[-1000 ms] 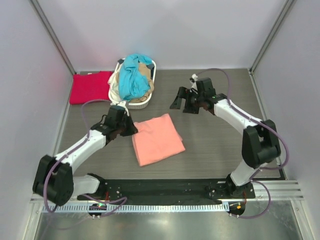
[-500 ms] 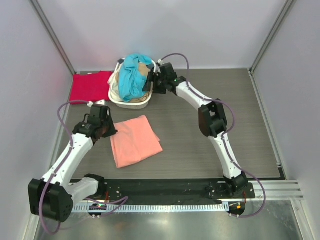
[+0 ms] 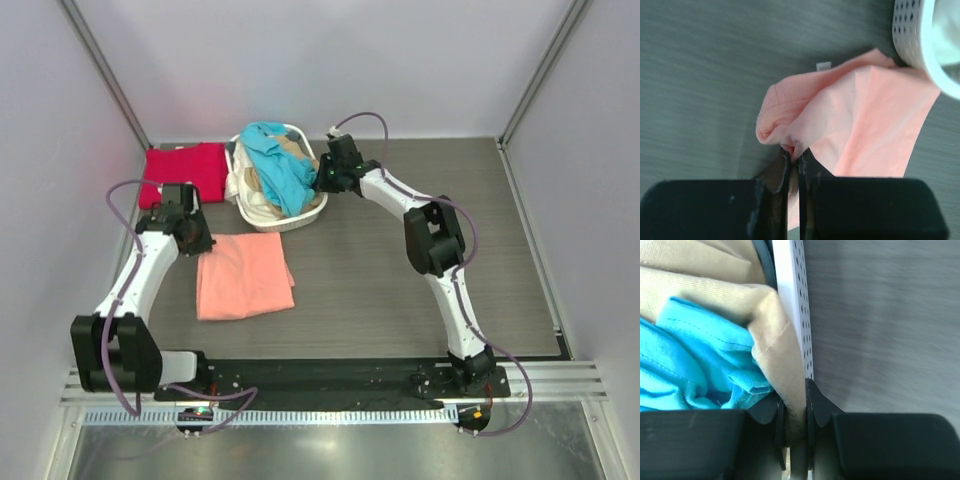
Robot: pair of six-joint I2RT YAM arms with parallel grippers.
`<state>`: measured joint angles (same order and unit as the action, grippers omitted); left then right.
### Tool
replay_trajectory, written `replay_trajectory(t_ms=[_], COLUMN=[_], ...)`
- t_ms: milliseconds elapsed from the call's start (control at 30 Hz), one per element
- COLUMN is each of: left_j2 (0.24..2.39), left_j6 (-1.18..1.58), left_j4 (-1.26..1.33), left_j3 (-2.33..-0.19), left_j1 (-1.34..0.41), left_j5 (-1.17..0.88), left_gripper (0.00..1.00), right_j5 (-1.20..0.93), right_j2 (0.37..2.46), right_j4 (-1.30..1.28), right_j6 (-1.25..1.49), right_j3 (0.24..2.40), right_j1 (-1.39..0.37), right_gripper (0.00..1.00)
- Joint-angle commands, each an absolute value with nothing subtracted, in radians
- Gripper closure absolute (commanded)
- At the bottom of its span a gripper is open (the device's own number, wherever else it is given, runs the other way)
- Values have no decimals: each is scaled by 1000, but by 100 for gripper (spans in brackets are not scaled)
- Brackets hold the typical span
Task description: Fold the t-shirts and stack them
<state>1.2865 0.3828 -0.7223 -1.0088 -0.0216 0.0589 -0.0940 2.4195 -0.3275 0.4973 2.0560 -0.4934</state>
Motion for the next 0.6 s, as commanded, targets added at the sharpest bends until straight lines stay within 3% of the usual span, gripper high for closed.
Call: replay_trajectory(t_ms=[0,367,400,433,467,500,567], left_j2=[1379,1678,1698,1733,1755,1773,1840], left_j6=[302,311,311,299,290,276,244], left_j4=[-640,-632,-640,-641,-641,-643,-660], left_j3=[-1126,-1501,-1561,-1598,-1629,-1661,-1771], left_j1=[-5,49,55,60,61,66,66], left_j5=[17,-61,-63,-66,-69,-81,-78], left_gripper=[100,100,100,100,100,100,100], right_j5=[101,282,297,320,342,365,443], right_j2=[2269,1971,1951,1938,1924,1881,1826], right_j4=[-295,-230,-229,-230,-230,-232,-235], right_j6=[460,403,402,403,406,422,469], right_j3=[1881,1453,1436,1396,1373,1346,1264], right_j1=[-388,-229,-213,-198,-198,-198,-202], right_gripper=[99,97,88,51,30,18,10])
